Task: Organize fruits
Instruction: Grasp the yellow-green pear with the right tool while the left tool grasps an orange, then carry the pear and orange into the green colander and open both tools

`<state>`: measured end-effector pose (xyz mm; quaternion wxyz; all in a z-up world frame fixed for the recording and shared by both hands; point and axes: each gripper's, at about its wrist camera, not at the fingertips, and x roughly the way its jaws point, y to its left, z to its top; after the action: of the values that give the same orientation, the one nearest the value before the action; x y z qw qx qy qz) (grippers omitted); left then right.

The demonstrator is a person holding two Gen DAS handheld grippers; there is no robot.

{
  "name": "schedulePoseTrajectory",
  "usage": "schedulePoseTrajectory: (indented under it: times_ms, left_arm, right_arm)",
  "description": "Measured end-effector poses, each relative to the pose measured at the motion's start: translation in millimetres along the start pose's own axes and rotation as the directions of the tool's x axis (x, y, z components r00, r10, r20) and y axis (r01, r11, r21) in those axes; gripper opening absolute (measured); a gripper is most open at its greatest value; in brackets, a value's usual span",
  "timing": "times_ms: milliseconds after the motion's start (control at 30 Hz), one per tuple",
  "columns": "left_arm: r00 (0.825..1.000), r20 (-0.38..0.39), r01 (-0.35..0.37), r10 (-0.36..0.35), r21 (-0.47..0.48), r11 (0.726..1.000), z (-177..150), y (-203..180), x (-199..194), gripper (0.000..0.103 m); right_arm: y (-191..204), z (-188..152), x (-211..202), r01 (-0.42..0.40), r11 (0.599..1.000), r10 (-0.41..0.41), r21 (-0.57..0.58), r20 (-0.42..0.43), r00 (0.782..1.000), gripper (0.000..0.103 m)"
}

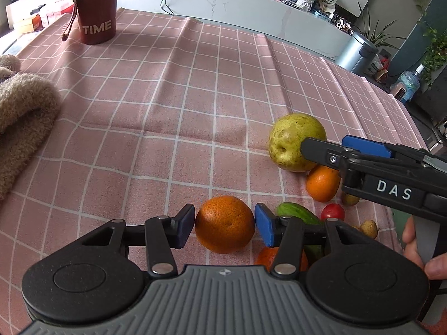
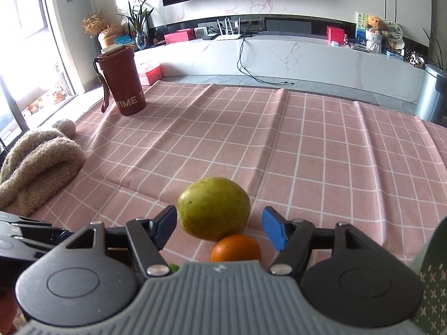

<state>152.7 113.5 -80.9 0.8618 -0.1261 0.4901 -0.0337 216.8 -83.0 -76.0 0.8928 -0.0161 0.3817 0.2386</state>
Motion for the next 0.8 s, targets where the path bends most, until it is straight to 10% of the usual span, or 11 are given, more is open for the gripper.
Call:
schedulePoseTrajectory:
  times_ms: [800]
  left_arm:
    - [0.996, 0.077, 0.050, -0.044, -0.073, 0.996, 5.8, 5.8, -4.3, 0.050]
  right_arm:
    - [-6.1, -1.7, 32.4, -0.070, 0.996, 0.071, 0.053, -0.004, 0.998, 0.067]
